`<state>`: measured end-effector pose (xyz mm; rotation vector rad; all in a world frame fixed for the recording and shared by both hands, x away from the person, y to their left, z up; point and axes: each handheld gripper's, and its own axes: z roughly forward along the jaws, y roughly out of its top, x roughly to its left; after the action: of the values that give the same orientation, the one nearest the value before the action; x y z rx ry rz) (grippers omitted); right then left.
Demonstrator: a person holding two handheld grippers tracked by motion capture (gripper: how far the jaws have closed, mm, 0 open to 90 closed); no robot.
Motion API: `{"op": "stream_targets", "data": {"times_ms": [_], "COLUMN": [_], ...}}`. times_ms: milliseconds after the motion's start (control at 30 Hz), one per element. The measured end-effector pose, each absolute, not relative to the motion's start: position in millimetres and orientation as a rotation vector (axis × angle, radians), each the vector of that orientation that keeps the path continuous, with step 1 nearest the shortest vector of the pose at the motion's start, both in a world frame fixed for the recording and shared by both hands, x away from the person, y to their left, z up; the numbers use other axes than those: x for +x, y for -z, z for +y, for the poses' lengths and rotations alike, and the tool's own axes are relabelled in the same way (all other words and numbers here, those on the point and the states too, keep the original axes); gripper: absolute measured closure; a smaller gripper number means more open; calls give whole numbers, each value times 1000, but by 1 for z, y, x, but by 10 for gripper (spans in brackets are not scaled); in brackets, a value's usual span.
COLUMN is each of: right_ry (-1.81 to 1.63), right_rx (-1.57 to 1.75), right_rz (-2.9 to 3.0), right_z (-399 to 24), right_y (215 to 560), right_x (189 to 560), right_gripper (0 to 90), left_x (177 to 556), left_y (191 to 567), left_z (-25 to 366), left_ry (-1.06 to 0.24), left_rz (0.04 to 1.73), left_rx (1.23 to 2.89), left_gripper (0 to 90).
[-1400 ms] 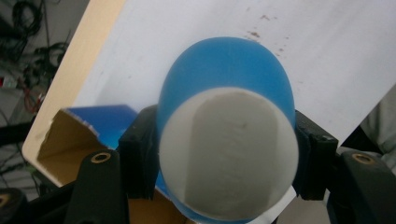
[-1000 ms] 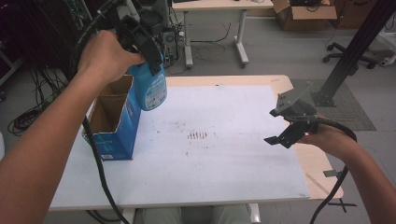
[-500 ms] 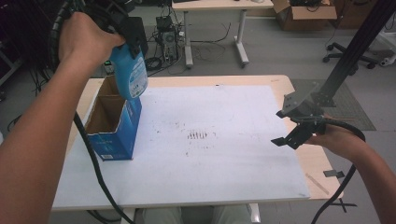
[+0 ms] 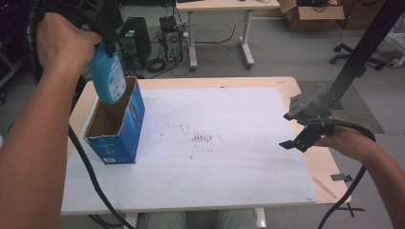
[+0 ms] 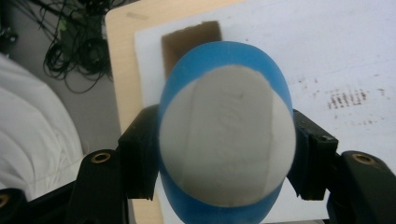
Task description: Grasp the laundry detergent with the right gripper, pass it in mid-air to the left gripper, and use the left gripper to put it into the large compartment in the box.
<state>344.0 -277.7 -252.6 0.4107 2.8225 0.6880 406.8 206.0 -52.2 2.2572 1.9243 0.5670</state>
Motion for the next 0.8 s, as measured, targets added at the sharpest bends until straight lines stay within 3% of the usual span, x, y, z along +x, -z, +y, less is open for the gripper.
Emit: {"op": "stream_targets", "data": {"times_ms": [800], "right_ry": [-674], "right_rx": [417], "right_rz": [2830], "right_z": [-281], "right_y": [255], "right_x": [343], "right_gripper": [72], "left_x": [407], "left_y": [104], "left_z": [238], "left_ry": [-518], "left_rz": [2071], "left_rx": [2132], "left_gripper": [380]}}
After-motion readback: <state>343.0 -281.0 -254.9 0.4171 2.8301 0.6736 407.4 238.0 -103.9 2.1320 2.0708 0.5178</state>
